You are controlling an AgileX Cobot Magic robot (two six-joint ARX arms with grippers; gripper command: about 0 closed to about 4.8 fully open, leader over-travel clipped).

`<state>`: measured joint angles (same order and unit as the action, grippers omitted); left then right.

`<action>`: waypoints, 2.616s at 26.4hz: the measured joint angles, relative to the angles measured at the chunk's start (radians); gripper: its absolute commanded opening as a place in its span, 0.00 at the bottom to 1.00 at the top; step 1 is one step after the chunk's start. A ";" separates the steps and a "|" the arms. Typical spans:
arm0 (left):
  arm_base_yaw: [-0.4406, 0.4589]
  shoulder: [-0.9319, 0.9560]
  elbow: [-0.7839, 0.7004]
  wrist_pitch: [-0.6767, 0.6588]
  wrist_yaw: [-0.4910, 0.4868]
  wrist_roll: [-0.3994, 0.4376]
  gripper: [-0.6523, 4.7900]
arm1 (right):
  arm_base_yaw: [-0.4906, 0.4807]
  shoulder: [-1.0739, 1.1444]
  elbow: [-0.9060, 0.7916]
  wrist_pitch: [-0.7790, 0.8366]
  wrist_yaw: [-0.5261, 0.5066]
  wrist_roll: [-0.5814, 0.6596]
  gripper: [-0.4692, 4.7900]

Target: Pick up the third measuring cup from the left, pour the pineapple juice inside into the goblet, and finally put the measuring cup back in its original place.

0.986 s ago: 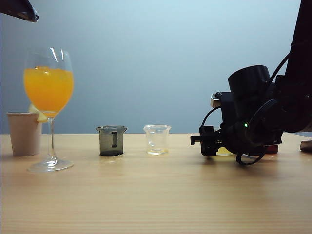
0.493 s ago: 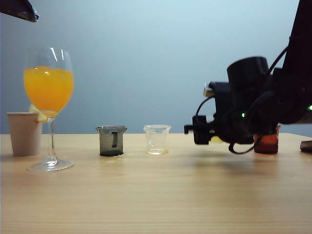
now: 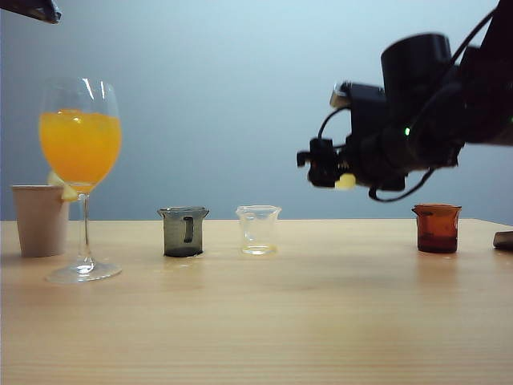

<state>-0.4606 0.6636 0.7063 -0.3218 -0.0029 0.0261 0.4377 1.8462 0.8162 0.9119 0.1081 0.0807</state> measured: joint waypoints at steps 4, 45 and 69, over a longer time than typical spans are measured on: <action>0.000 -0.001 0.000 0.019 0.000 0.000 0.11 | 0.007 -0.061 0.000 -0.059 -0.016 0.000 0.27; 0.159 0.062 0.070 -0.056 -0.040 -0.028 0.11 | 0.298 0.128 0.778 -0.712 -0.236 -0.223 0.27; 0.161 0.067 0.069 -0.073 -0.019 -0.042 0.11 | 0.367 0.132 0.781 -0.725 -0.219 -0.591 0.27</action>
<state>-0.2993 0.7307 0.7757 -0.3946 -0.0219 -0.0162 0.8043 1.9778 1.5974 0.1867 -0.1104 -0.5102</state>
